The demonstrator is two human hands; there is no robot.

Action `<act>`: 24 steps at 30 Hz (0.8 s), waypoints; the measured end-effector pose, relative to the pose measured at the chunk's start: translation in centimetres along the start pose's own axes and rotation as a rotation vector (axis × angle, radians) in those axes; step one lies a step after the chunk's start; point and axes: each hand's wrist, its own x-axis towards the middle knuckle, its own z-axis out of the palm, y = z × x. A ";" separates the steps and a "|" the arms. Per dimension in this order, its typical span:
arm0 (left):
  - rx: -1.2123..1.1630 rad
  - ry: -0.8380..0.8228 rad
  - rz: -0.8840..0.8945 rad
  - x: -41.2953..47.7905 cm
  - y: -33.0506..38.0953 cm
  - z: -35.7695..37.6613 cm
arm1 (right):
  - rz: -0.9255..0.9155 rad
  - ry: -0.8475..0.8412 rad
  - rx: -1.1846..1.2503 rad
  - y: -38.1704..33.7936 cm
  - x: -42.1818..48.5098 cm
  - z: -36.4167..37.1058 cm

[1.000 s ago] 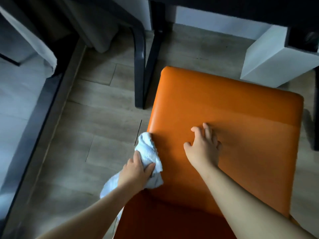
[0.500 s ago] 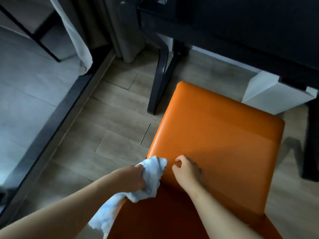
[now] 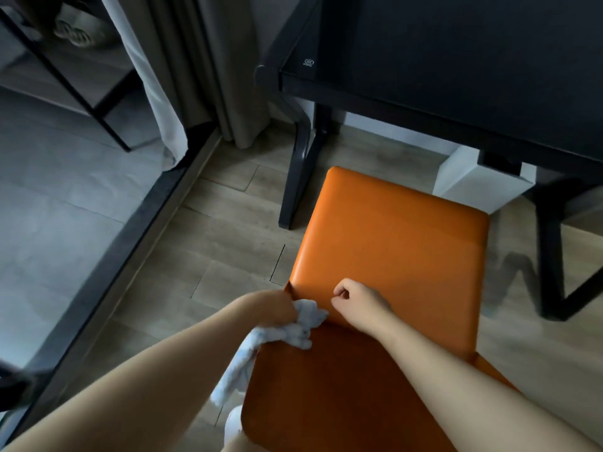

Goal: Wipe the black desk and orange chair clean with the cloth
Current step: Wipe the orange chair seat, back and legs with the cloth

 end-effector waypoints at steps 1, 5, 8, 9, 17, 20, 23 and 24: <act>0.001 0.013 0.018 -1.2 -0.5 0.0 | -0.012 0.013 0.027 -0.1 -0.9 -0.2; -0.058 0.075 0.146 -7.3 -2.4 0.3 | -0.098 0.075 0.161 -1.5 -5.8 -0.6; -0.109 0.179 0.275 -12.2 -3.4 1.0 | -0.154 0.178 0.256 -2.7 -10.5 -0.3; -0.122 0.221 0.307 -13.6 -3.7 1.4 | -0.163 0.214 0.266 -2.9 -12.0 -0.1; -0.316 0.563 0.422 -19.8 -4.6 6.7 | -0.203 0.507 0.149 -2.4 -23.2 2.9; -0.462 0.675 0.536 -20.1 -4.7 9.6 | -0.232 0.627 -0.007 -0.6 -25.6 3.9; -0.602 0.857 0.667 -20.5 -4.1 12.1 | -0.217 0.714 -0.198 1.6 -26.9 4.7; -0.629 0.925 0.687 -20.4 -3.3 13.1 | -0.208 0.743 -0.222 2.3 -27.3 4.8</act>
